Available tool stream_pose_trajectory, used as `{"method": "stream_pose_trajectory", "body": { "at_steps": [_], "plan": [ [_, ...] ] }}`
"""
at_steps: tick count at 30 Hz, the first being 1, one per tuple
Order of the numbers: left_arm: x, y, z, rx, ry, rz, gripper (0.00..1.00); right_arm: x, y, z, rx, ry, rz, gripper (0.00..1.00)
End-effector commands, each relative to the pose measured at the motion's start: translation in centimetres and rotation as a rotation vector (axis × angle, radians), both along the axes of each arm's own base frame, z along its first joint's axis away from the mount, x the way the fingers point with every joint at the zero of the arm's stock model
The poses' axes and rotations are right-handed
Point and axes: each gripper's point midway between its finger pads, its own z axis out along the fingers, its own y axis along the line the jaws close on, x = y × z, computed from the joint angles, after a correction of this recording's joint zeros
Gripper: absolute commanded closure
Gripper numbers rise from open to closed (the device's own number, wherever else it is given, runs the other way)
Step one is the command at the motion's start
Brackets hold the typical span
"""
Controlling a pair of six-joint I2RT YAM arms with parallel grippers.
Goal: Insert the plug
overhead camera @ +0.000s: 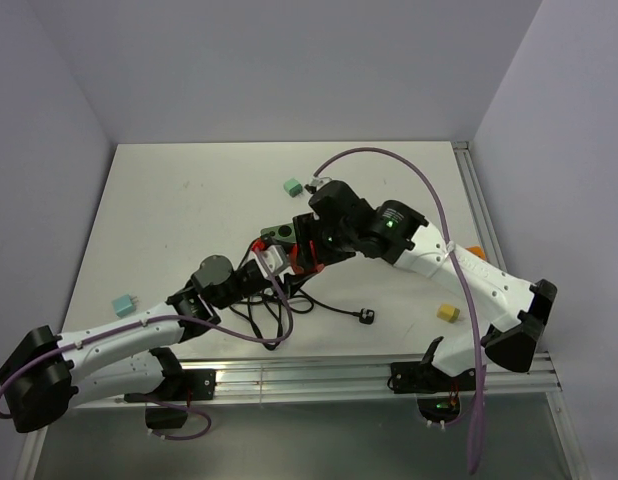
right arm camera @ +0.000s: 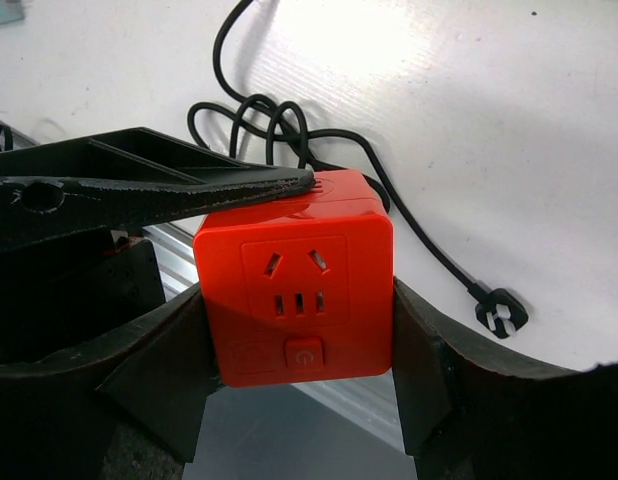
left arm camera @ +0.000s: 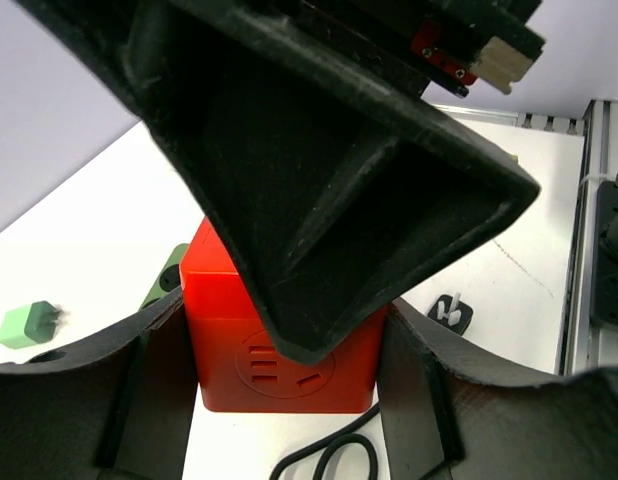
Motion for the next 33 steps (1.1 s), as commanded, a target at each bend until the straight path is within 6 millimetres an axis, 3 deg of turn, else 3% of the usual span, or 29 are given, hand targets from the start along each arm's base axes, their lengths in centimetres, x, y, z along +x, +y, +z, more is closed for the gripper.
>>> {"method": "stream_pose_trajectory", "body": {
  "at_steps": [1, 3, 5, 6, 7, 12, 13, 17, 20, 22, 23, 24, 27, 29, 30, 33],
  "plan": [
    [0.0, 1.0, 4.7, -0.17, -0.061, 0.041, 0.59, 1.2, 0.8, 1.3, 0.043, -0.056, -0.035, 1.0],
    [0.5, 2.0, 5.5, -0.215, -0.06, 0.097, 0.53, 1.9, -0.3, 1.3, 0.022, -0.114, -0.077, 1.0],
    [0.9, 2.8, 5.3, -0.238, -0.031, 0.147, 0.36, 2.5, -1.1, 1.4, 0.013, -0.161, -0.097, 1.0],
    [0.7, 3.3, 5.9, -0.261, -0.032, 0.149, 0.11, 2.4, -1.6, 2.2, 0.031, -0.191, -0.092, 1.0],
    [1.6, 4.4, 5.6, -0.303, 0.026, 0.233, 0.01, 2.5, -2.0, 2.5, 0.033, -0.212, -0.097, 1.0],
    [3.9, 9.5, 5.8, -0.46, 0.189, 0.519, 0.0, 4.7, -5.3, 3.0, 0.049, -0.268, -0.134, 1.0],
    [4.5, 10.6, 4.8, -0.469, 0.253, 0.595, 0.01, 5.0, -6.0, 2.9, 0.046, -0.265, -0.131, 1.0],
    [3.5, 11.7, 5.6, -0.507, 0.312, 0.592, 0.0, 7.8, -11.5, 1.5, -0.098, -0.346, -0.157, 1.0],
    [2.9, 12.6, 4.8, -0.558, 0.415, 0.612, 0.01, 8.6, -14.6, 1.5, -0.2, -0.381, -0.19, 1.0],
    [2.5, 12.6, 4.1, -0.598, 0.495, 0.606, 0.01, 9.3, -16.9, 1.8, -0.256, -0.404, -0.228, 1.0],
    [2.0, 12.2, 3.9, -0.584, 0.512, 0.574, 0.04, 9.6, -17.4, 2.0, -0.259, -0.413, -0.227, 1.0],
    [1.9, 11.9, 3.7, -0.574, 0.516, 0.561, 0.09, 10.2, -19.2, 2.0, -0.276, -0.416, -0.27, 1.0],
    [1.7, 11.4, 2.6, -0.544, 0.555, 0.55, 0.16, 10.9, -24.1, 0.2, -0.48, -0.395, -0.248, 1.0],
    [1.4, 11.1, 2.1, -0.528, 0.57, 0.538, 0.16, 11.0, -26.7, -2.0, -0.577, -0.317, -0.214, 1.0],
    [1.2, 10.9, 1.9, -0.524, 0.574, 0.516, 0.16, 10.9, -29.1, -2.5, -0.608, -0.278, -0.247, 1.0],
    [0.7, 10.4, 1.0, -0.517, 0.555, 0.471, 0.16, 10.7, -31.3, -3.0, -0.623, -0.258, -0.249, 1.0]
  ]
}}
